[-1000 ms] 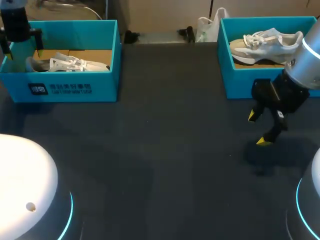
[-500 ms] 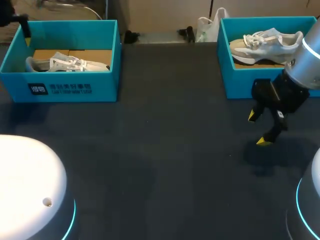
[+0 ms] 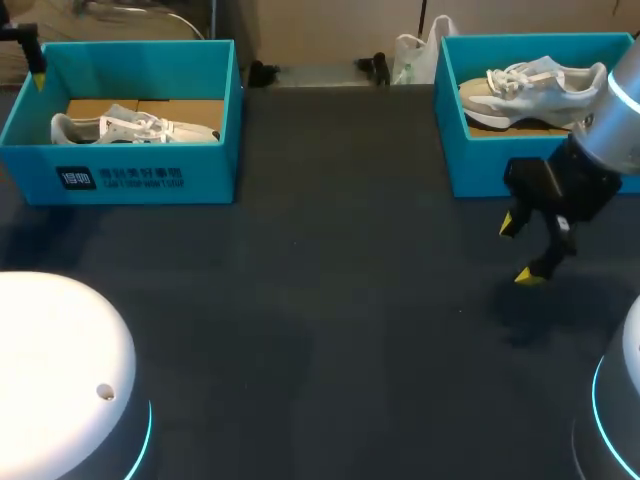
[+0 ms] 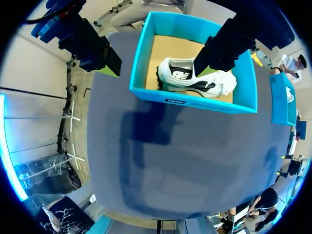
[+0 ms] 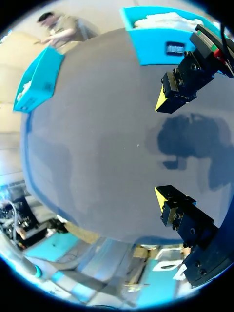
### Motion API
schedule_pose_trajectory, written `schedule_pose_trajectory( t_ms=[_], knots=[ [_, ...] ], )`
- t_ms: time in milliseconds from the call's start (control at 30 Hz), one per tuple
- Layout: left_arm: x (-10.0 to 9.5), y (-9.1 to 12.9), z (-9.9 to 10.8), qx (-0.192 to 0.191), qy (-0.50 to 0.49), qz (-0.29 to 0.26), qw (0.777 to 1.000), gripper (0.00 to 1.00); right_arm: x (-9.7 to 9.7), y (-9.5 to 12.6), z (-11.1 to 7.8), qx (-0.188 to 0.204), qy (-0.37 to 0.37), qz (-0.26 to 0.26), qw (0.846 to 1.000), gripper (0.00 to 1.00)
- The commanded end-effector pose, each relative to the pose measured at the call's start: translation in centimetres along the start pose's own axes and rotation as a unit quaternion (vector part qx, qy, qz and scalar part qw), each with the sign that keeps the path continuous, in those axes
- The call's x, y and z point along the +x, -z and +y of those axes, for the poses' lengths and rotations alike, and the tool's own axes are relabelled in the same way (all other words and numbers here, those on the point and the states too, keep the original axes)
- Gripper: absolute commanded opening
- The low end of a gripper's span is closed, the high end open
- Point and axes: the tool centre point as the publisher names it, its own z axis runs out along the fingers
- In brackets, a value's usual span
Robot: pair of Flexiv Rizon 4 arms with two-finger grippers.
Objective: Take the shoe out of the shoebox, open the shoe tongue, remove and reinsert the insole, then place the shoe into the shoebox
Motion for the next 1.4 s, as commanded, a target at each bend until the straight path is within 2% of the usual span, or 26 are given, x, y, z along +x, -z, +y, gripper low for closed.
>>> schedule_pose_trajectory(
  t_ms=[33, 133, 300, 1133, 1233, 1400],
  knots=[
    [0.0, 0.0, -0.4, -0.008, 0.0, 0.0, 1.0, 1.0, -3.1, 4.8, -0.2, 0.027, -0.096, 0.015, 0.995, 1.0],
    [0.0, 0.0, -0.4, -0.008, 0.0, 0.0, 1.0, 1.0, -5.7, 7.5, -0.8, 0.016, -0.17, 0.012, 0.985, 1.0],
    [0.0, 0.0, -0.4, -0.008, 0.0, 0.0, 1.0, 1.0, -9.9, 11.0, -1.5, 0.041, -0.229, -0.002, 0.973, 1.0],
    [0.0, 0.0, -0.4, -0.008, 0.0, 0.0, 1.0, 1.0, -9.9, 11.0, -1.5, 0.041, -0.229, -0.002, 0.973, 1.0],
    [0.0, 0.0, -0.4, -0.008, 0.0, 0.0, 1.0, 1.0, -12.7, 12.4, -2.2, 0.043, -0.271, 0.001, 0.962, 1.0],
    [0.0, 0.0, -0.4, -0.008, 0.0, 0.0, 1.0, 1.0, -16.8, 14.0, -4.0, 0.052, -0.355, -0.007, 0.934, 1.0]
  ],
)
